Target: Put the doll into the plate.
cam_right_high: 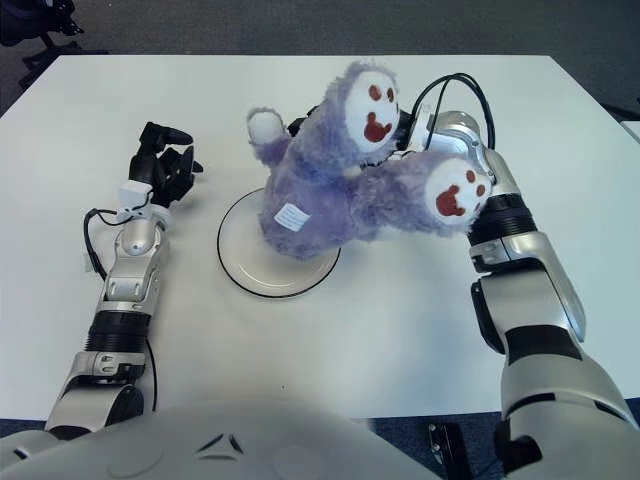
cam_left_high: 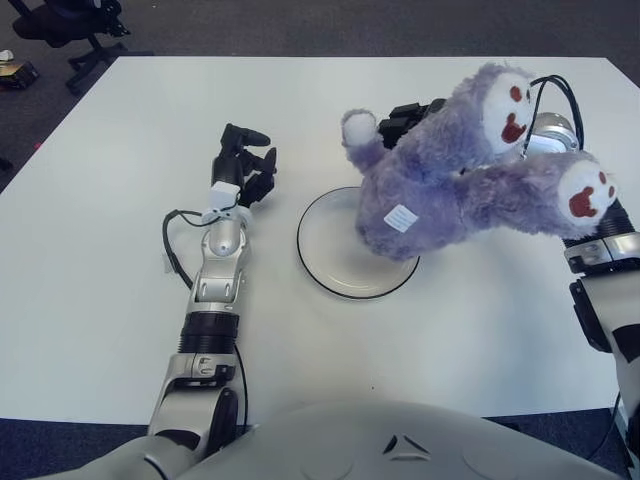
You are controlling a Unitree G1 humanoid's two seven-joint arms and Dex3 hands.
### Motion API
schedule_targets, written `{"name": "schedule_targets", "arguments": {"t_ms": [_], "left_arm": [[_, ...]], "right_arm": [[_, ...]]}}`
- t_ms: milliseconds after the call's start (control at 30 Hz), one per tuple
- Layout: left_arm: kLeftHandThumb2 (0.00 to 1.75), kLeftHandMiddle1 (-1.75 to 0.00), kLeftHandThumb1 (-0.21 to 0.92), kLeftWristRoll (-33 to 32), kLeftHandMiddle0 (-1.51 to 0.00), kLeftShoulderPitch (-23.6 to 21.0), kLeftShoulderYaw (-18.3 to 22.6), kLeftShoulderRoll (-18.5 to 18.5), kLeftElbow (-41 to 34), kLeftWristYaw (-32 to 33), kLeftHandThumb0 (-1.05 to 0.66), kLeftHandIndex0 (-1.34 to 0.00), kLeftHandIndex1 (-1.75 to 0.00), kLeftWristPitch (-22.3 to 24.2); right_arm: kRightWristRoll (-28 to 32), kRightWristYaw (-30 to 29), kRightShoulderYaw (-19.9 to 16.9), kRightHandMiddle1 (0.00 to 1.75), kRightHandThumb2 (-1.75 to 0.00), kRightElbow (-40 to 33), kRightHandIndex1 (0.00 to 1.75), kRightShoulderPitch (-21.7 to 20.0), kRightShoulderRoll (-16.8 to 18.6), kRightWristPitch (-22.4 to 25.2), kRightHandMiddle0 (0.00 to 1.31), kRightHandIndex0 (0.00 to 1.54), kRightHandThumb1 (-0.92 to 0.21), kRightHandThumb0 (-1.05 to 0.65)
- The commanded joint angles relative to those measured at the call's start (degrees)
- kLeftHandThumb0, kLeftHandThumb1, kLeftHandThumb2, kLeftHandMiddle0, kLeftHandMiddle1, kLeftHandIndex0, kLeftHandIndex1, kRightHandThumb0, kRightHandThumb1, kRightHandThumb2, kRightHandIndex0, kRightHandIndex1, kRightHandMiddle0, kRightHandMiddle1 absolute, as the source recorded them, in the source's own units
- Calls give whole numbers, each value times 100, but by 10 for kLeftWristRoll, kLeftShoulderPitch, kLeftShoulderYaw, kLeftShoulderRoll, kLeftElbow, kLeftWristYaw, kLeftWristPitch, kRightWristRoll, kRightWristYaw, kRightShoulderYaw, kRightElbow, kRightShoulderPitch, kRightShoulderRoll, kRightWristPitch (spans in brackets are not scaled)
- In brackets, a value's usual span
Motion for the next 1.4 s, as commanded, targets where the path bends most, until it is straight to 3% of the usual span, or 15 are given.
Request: {"name": "schedule_targets", "arguments": {"t_ms": [0, 100, 400, 433, 500, 533, 667, 1367], "left_arm": [[47, -160, 92, 7, -63, -9, -1, 0, 2, 6, -35, -25, -170, -1], [47, -160, 92, 7, -63, -10, -2, 0, 2, 7, -35, -25, -169, 0], [47, -161, 92, 8, -62, -10, -2, -1, 3, 7, -35, -25, -169, -1], [47, -161, 92, 8, -62, -10, -2, -1, 3, 7, -35, -25, -169, -2], [47, -162, 92, 8, -62, -10, -3, -1, 4, 8, -35, -25, -169, -3], [47, -163, 92, 8, -62, -10, -3, -1, 4, 8, -35, -25, -169, -3], [47, -164, 92, 9, -62, -10, -3, -2, 4, 8, -35, -25, -170, -4], [47, -166, 92, 11, -62, -9, -6, -4, 3, 11, -35, -25, -170, -5]], "right_arm": [[38, 31, -2, 156, -69, -29, 160, 2, -13, 22, 29, 47, -72, 0], [46, 44, -4, 141, -39, -40, 151, 6, -15, 31, 32, 49, -87, 0], [56, 60, -6, 137, -30, -46, 147, 8, -13, 32, 32, 50, -92, 0], [58, 63, -4, 124, -27, -43, 128, 8, -13, 26, 30, 46, -91, -6], [61, 68, -2, 69, -15, -39, 59, 6, -12, 20, 37, 48, -91, -19], [61, 69, -3, 52, -12, -38, 38, 6, -12, 19, 40, 49, -92, -22], [63, 74, -4, 28, -8, -36, 9, 5, -10, 17, 44, 50, -92, -27], [68, 83, -5, 17, -9, -27, 0, 4, -12, 7, 47, 50, -92, -28]]}}
